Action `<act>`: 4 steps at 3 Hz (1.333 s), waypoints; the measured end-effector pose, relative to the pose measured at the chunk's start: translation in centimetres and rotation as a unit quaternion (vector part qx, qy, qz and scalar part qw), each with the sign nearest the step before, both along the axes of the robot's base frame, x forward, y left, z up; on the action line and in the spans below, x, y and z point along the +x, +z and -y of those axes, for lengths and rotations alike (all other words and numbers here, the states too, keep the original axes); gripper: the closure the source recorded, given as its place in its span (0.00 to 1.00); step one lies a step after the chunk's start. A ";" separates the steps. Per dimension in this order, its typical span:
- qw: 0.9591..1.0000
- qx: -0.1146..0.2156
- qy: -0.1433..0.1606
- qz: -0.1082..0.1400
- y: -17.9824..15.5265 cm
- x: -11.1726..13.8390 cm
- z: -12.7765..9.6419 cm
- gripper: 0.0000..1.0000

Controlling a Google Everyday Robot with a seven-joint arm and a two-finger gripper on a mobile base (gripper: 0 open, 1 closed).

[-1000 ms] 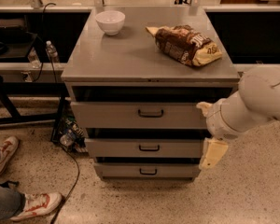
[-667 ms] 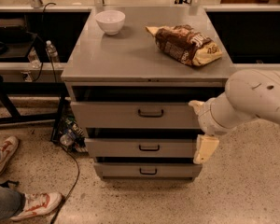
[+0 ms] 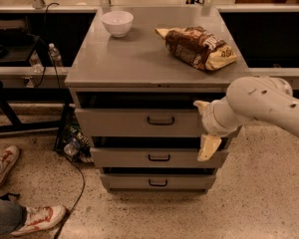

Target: Open top drawer

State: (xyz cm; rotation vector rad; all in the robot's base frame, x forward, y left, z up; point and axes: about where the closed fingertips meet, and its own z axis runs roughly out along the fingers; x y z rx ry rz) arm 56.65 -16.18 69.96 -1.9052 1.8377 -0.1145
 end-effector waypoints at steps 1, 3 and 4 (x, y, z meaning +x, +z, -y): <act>1.000 -0.003 0.004 0.008 -1.3 2.8 -0.2 0.00; 0.999 -0.043 -0.002 0.001 -3.3 7.0 2.4 0.00; 0.998 -0.054 -0.009 -0.008 -3.9 7.3 3.7 0.00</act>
Offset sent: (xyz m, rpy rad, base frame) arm 0.0827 -0.0207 -0.0309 -0.0806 -0.0325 0.0011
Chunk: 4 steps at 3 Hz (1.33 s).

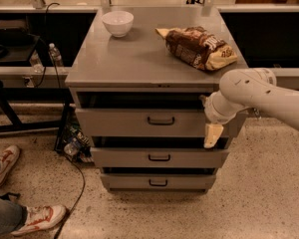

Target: Open top drawer

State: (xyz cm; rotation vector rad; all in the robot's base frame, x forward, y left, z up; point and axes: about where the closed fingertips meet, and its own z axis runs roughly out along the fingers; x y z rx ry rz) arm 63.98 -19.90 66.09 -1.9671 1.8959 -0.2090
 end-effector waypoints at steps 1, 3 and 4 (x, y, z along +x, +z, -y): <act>1.000 -0.016 -0.013 -0.012 0.0 -2.0 1.7 0.19; 0.997 -0.022 -0.043 -0.057 0.9 -9.3 4.8 0.72; 0.997 -0.022 -0.043 -0.057 1.6 -9.3 4.8 0.95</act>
Offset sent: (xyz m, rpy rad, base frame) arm -0.1179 -0.0662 0.0143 -0.0547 0.1407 -0.1147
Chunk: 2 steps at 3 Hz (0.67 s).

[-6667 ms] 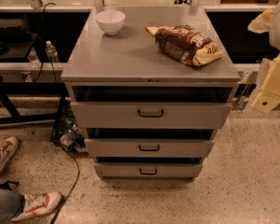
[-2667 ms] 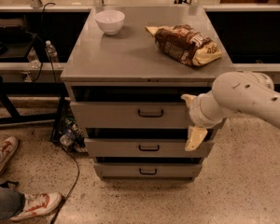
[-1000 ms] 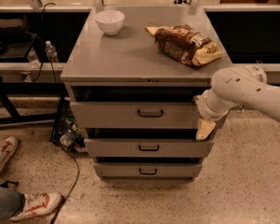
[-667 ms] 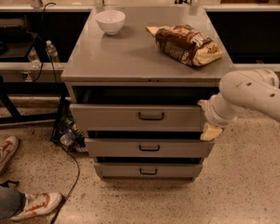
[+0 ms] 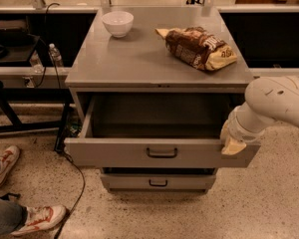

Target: Open top drawer

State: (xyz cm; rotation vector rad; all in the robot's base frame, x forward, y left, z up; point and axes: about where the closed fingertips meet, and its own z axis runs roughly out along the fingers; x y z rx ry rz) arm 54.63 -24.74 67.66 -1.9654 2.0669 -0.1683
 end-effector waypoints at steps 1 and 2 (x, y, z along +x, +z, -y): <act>1.000 0.000 0.000 0.000 0.4 0.0 0.0 1.00; 1.000 0.000 0.000 0.000 0.4 0.0 0.0 1.00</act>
Offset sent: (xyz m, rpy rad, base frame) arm -0.0001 0.0000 0.0043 0.0000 0.0001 0.0001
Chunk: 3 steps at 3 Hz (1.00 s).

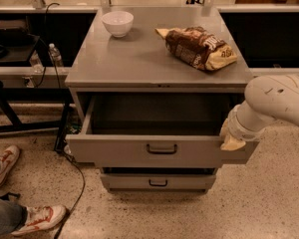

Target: Open top drawer

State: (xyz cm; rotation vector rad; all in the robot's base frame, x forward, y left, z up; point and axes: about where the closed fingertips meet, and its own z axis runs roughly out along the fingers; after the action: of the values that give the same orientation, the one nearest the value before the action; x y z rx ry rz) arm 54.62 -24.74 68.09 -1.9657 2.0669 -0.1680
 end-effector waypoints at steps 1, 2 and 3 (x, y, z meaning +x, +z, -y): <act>1.000 0.000 0.000 0.000 0.0 0.0 0.0 1.00; 1.000 0.000 0.000 0.000 0.0 0.0 0.0 1.00; 1.000 0.000 0.000 0.000 0.0 0.0 0.0 1.00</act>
Offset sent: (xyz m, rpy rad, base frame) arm -0.1535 -0.0158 0.0071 0.0020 -0.0207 -0.1021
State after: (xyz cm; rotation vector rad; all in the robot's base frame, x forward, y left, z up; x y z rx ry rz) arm 54.61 -24.74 68.11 -1.9656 2.0669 -0.1680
